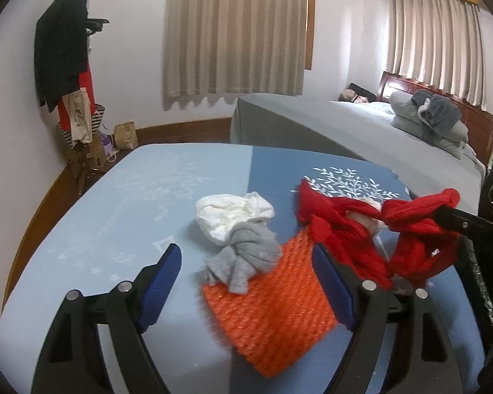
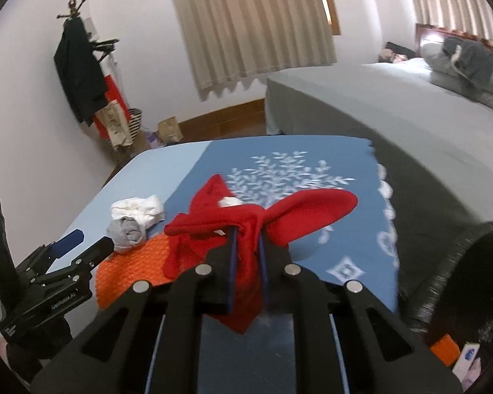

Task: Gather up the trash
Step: 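Lift the red cloth with the right gripper while the left gripper grasps the grey knotted sock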

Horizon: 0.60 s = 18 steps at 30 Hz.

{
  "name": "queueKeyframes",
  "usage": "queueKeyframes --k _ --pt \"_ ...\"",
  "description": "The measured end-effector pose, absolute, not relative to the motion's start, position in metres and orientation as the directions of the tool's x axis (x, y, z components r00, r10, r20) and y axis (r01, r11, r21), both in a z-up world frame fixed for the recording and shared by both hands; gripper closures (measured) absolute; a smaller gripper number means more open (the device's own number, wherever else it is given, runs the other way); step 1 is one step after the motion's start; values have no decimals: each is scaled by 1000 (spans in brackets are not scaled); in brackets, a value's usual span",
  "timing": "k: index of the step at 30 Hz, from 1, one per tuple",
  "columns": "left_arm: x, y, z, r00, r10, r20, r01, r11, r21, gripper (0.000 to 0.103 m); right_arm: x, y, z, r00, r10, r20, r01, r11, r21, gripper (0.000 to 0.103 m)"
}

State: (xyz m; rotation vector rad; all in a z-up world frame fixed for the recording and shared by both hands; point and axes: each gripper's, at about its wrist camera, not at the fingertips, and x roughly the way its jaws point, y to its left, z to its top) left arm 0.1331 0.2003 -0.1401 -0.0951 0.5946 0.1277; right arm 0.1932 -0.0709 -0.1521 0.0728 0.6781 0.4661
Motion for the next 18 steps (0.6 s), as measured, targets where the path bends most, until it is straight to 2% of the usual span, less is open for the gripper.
queueKeyframes --k 9,12,13,16,18 --pt "139 179 -140 824 49 -565 -94 994 -51 23 197 -89 -165 697 355 -624 -314 932 180 91" --pt "141 176 -142 821 45 -570 -86 995 -45 23 202 -83 -177 668 344 -660 -317 934 166 86" --pt "141 177 -143 819 45 -572 -86 995 -45 23 202 -82 -180 662 342 -667 -317 934 164 83" --pt "140 179 -144 817 47 -574 -89 995 -45 23 204 -78 -190 648 320 -691 -305 941 150 53" --pt "141 180 -145 816 48 -576 -92 995 -47 23 203 -78 -195 641 310 -703 -299 943 143 47"
